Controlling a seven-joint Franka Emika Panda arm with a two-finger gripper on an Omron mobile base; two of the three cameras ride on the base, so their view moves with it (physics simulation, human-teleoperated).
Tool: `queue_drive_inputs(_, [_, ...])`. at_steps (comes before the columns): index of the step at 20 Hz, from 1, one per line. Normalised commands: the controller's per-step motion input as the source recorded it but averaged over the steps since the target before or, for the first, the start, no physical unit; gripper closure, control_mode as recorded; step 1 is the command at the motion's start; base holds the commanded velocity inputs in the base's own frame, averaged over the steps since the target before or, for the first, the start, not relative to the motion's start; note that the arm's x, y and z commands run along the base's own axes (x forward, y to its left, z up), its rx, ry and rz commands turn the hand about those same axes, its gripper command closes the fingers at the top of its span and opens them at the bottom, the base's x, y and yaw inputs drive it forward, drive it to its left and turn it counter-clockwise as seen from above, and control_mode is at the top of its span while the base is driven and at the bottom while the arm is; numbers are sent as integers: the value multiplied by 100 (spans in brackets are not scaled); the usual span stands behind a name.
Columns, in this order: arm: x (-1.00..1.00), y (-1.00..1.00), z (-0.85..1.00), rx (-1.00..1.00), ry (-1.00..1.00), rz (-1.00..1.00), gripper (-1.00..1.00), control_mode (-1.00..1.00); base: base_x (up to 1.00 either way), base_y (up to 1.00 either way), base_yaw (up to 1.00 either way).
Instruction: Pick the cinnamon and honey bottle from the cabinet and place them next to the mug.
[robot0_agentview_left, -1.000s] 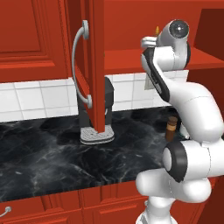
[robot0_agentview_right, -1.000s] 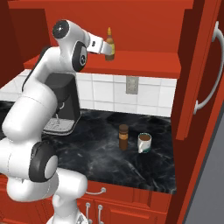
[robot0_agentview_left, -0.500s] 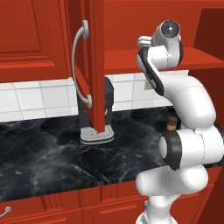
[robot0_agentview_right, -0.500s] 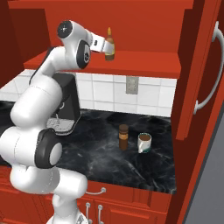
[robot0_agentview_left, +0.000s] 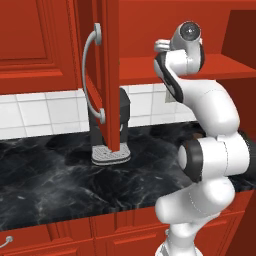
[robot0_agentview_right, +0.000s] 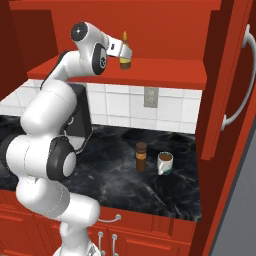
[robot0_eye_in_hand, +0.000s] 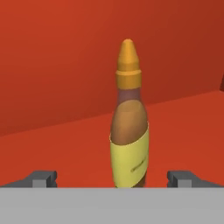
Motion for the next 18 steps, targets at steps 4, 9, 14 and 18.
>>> queue_drive_inputs(4, [27,-2,-1,0,0,0,-100,-100,0,0,0])
queue_drive_inputs(9, [12,-2,-9,0,0,0,-100,-100,0,0,0])
queue_drive_inputs(14, [0,-9,-2,0,0,0,-100,-100,0,0,0])
queue_drive_inputs(18, [0,-10,0,0,0,0,-100,-100,0,0,0])
